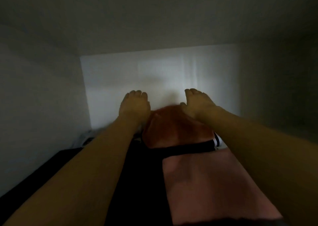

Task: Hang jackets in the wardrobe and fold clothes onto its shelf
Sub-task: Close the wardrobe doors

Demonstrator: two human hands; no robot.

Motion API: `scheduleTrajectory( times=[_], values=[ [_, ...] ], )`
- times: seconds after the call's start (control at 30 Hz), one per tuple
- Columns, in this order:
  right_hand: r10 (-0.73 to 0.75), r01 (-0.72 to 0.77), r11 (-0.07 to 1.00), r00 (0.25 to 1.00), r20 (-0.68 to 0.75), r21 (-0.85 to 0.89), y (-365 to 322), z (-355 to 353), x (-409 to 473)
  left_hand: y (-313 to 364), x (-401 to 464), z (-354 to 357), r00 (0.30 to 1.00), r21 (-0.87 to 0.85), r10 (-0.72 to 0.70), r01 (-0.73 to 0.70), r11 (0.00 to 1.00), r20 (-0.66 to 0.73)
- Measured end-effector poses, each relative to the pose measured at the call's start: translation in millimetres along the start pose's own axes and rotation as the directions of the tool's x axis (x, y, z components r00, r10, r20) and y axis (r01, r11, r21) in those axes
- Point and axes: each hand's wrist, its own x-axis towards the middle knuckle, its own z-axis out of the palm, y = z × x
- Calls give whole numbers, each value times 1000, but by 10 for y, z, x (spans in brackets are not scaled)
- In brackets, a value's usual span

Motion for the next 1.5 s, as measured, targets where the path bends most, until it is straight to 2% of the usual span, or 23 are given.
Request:
scheduleTrajectory(
  times=[0.13, 0.27, 0.4, 0.6, 0.73, 0.83, 0.9, 0.97, 1.1, 1.2, 1.23, 1.33, 1.4, 1.5],
  values=[
    [-126, 126, 984, 992, -8, 123, -287, -352, -618, -114, -683, -796, 1000, 220, 11, -10, 975, -1],
    [-275, 276, 936, 961, -34, 217, -676, -739, -1332, -173, -1605, -1629, 996, 260, -90, 94, 961, -29],
    [-432, 438, 859, 898, -84, 266, -1165, -1074, -2135, -235, -2533, -2405, 979, 296, -204, 197, 935, -8],
    [-570, 567, 746, 815, -105, 349, -1906, -1661, -3127, -261, -3671, -3520, 952, 416, -305, 281, 865, -8],
    [-627, 667, 646, 741, -240, 372, -2507, -2160, -3576, -363, -4276, -4316, 912, 475, -404, 384, 792, -64],
    [-695, 772, 563, 636, -335, 295, -3007, -2414, -3900, -468, -4687, -4846, 849, 433, -515, 512, 742, -121],
    [-748, 834, 518, 549, -372, 190, -3335, -2556, -4078, -592, -4927, -5140, 768, 384, -626, 624, 681, -136],
    [-785, 875, 478, 466, -408, 81, -3661, -2694, -4226, -771, -5173, -5329, 693, 379, -714, 689, 618, -95],
    [-796, 873, 476, 379, -472, -102, -4291, -2876, -4424, -1218, -5572, -5386, 601, 267, -794, 754, 600, 90],
    [-870, 836, 442, 312, -382, -326, -4645, -2876, -4552, -1384, -5753, -5131, 560, 4, -747, 799, 601, 358],
    [-890, 816, 432, 314, -331, -385, -4715, -2856, -4572, -1397, -5797, -5030, 565, -64, -730, 805, 589, 386],
    [-901, 784, 432, 353, -252, -445, -4756, -2842, -4633, -1444, -5866, -4827, 636, -111, -716, 765, 635, 288],
    [-892, 799, 444, 351, -286, -405, -4691, -2878, -4678, -1448, -5857, -4798, 684, -99, -688, 723, 684, 244],
    [-877, 806, 453, 325, -353, -381, -4420, -2942, -4675, -1269, -5815, -4822, 765, -211, -596, 642, 738, 244]
  ],
)
